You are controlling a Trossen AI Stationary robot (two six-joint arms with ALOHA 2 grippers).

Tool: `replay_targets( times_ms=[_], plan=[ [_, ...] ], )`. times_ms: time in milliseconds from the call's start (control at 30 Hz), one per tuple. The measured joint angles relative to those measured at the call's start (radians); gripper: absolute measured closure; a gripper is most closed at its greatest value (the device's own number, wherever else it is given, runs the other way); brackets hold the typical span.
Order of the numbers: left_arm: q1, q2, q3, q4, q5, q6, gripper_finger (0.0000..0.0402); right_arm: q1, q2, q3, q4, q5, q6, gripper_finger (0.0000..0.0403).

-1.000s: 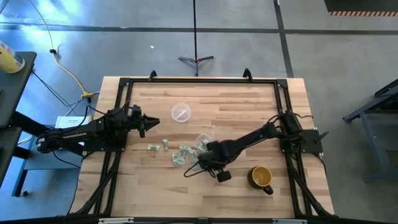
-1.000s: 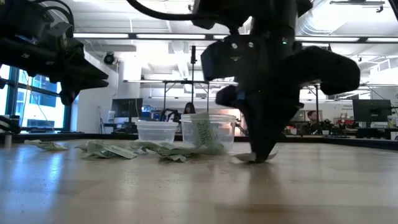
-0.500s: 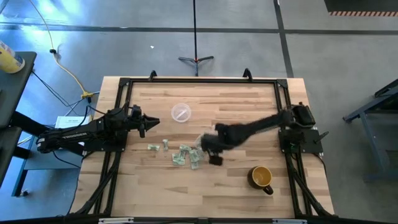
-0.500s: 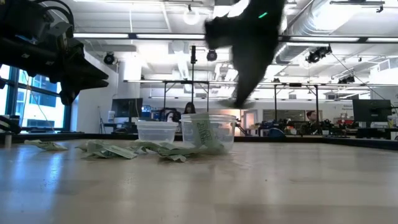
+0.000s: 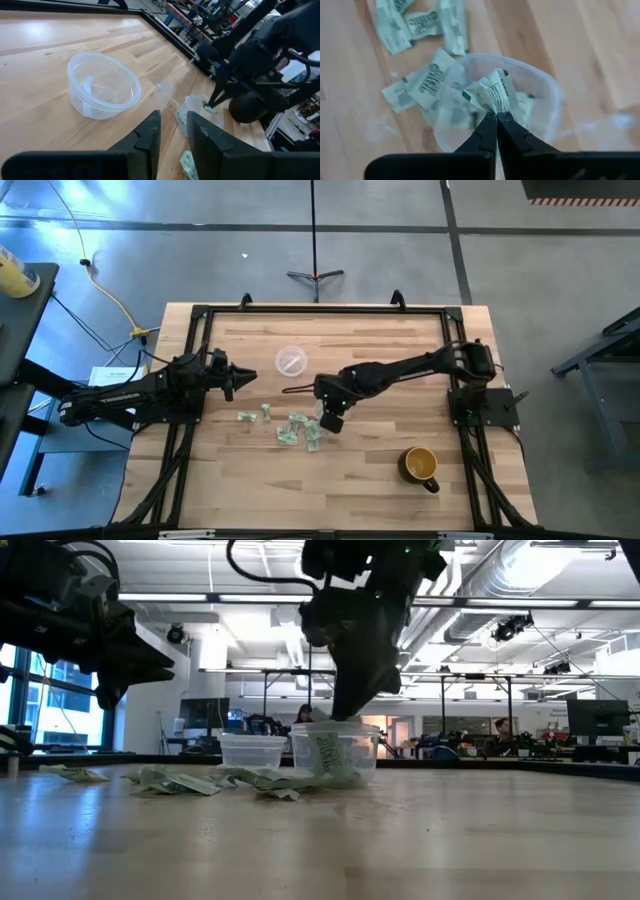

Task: Pick and place items into bin
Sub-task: Put the light green stevia packet into the transparent bin, then adjust the transparent bin

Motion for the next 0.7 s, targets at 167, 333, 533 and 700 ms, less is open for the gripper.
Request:
replay_targets(
  times_ms=[167,333,533,700],
  plan=[
    [0.0,0.004,0.0,0.0,-0.002,0.001,0.0273,-0.003,0.043,0.0,0.022,-0.014,0.013,0.0397],
    [0.0,0.004,0.0,0.0,-0.002,0.0,0.0273,-0.002,0.048,0.0,0.024,0.003,-0.039,0.0364],
    [0.0,0.004,0.0,0.0,0.001,-0.001,0.0273,0.004,0.038,0.001,-0.007,-0.011,-0.092,0.0275],
    [0.0,0.004,0.0,0.011,0.077,-0.005,0.0273,0.036,-0.006,0.001,-0.004,0.066,-0.162,0.0221]
  ],
)
